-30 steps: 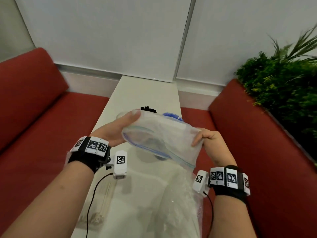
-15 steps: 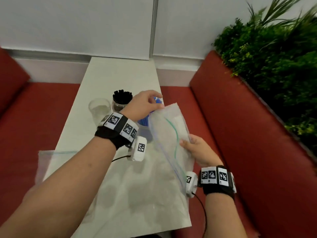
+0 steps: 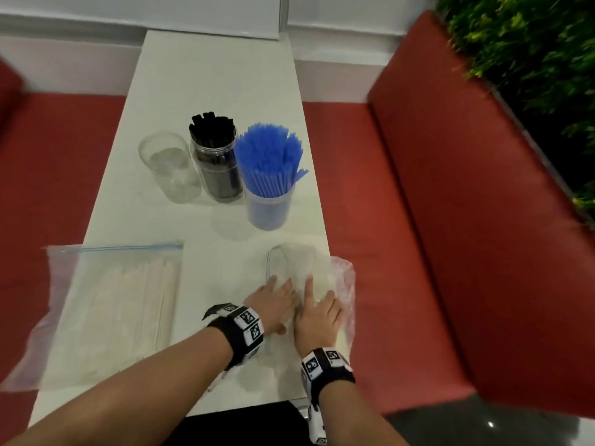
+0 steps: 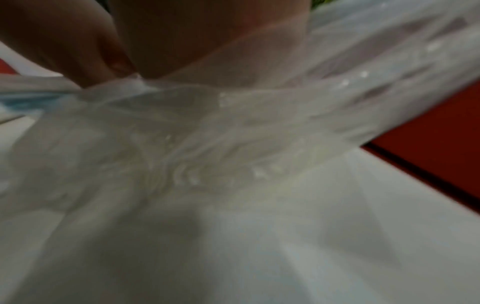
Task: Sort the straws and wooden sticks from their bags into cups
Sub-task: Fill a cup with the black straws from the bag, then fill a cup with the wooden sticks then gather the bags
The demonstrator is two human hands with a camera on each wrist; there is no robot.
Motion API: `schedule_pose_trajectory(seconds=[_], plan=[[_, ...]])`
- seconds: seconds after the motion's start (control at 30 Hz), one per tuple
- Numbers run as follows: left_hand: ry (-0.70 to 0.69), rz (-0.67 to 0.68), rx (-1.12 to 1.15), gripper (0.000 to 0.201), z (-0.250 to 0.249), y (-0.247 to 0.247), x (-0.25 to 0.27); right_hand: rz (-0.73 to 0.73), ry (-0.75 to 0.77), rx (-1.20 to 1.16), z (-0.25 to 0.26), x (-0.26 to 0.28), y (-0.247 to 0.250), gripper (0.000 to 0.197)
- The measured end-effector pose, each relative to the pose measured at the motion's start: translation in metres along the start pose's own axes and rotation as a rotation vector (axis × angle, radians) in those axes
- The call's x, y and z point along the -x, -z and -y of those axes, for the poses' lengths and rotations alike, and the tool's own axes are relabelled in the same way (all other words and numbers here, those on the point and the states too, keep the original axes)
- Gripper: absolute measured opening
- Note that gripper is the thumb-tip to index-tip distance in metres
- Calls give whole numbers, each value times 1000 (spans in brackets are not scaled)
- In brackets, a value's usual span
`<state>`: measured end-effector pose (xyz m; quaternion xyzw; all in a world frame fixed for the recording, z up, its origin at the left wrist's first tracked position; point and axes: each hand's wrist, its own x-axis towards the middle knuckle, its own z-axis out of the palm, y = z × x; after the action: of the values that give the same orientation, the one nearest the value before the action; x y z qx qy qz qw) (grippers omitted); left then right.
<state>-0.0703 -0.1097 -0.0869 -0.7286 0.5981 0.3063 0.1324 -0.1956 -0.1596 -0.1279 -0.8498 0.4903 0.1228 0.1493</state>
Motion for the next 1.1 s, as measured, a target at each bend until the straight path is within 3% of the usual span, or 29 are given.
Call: schedule_pose_trajectory(seconds=[0.1,0.3,0.4,0.5,0.6,0.63,0.73,0.87,0.97,1.03,1.1], plan=[[19,-32,70,89,14,-11,-2,98,-5,-3,6,2,-9,72],[292,-91,221,88,57,-8,7,182,240,2,48,-42,3,82],[353,-110,279,88,72,0,18,210,245,27,78,-55,12,80],[324,-99,302,84,74,6,27,84,164,39,97,-49,22,76],[233,-82,364,81,78,18,32,-157,288,72,109,-35,31,62],[207,-87,418,77,83,23,37,-128,310,114,110,-33,32,57],[212,-217,705,49,106,30,60,16,215,174,119,-38,37,46],[393,-531,828,26,160,31,104,-183,189,-50,153,-27,62,48],[588,-642,753,28,217,30,130,-225,356,-225,191,-19,75,48],[687,-542,681,36,255,25,142,-96,556,-264,226,-16,79,46],[698,-397,611,45,283,20,147,104,759,-238,262,-15,75,49]])
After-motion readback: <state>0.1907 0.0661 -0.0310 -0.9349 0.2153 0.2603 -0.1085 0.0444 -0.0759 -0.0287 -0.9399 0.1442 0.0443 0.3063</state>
